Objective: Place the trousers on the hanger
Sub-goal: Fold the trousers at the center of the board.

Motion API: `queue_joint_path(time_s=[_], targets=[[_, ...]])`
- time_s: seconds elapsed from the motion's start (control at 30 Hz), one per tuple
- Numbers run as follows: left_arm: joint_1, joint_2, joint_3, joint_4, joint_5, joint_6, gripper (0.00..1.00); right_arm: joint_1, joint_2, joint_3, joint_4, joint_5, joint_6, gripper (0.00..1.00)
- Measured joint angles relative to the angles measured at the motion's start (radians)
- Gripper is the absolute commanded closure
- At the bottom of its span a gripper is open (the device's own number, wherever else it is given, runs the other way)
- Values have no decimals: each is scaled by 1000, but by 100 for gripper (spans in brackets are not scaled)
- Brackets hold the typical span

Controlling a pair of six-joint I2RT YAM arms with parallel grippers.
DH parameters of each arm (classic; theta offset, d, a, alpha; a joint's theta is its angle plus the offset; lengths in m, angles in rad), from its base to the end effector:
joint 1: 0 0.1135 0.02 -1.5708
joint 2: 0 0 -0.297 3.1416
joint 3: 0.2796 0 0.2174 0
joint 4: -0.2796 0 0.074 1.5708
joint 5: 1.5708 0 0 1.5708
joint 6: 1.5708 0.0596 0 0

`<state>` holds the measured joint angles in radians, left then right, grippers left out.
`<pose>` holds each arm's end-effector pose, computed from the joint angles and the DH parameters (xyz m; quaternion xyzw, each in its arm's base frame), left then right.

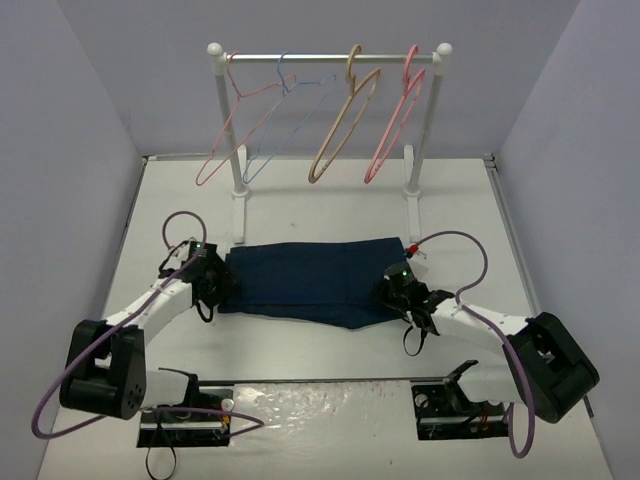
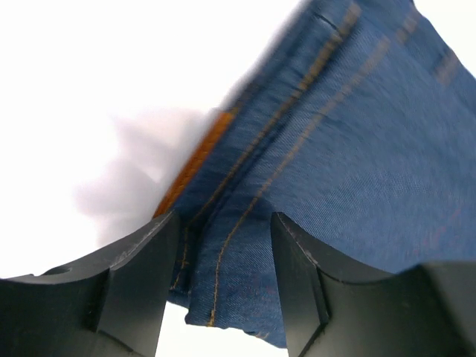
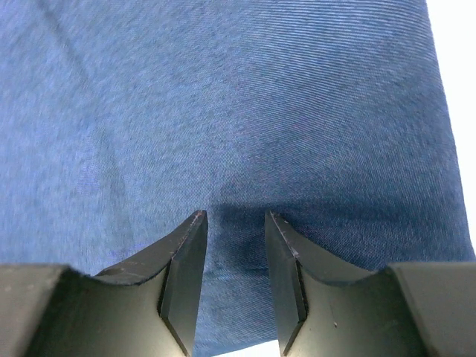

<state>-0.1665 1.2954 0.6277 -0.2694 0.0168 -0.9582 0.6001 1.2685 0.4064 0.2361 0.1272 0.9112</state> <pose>0.2164 -0.0374 0.2094 -0.3640 0.8777 -0.1729 0.2593 0.1867 0.1186 0.1994 0.1663 0.8735 0.2702 0.3693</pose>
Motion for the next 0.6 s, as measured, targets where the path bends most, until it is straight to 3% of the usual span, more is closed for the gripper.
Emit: queue_joint_path(time_s=[0.13, 0.3, 0.4, 0.47, 0.6], targets=[[143, -76, -13, -163, -68, 36, 50, 126, 67, 48, 25, -4, 35, 66], [259, -98, 58, -295, -79, 111, 49, 198, 137, 147, -36, -32, 43, 65], [248, -152, 117, -318, -68, 160, 47, 206, 137, 198, -97, -46, 23, 62], [222, -206, 143, -316, -47, 194, 41, 191, 129, 240, -140, -72, -10, 57], [82, -290, 166, -282, 13, 240, 32, 51, 83, 329, -141, -171, -94, 48]])
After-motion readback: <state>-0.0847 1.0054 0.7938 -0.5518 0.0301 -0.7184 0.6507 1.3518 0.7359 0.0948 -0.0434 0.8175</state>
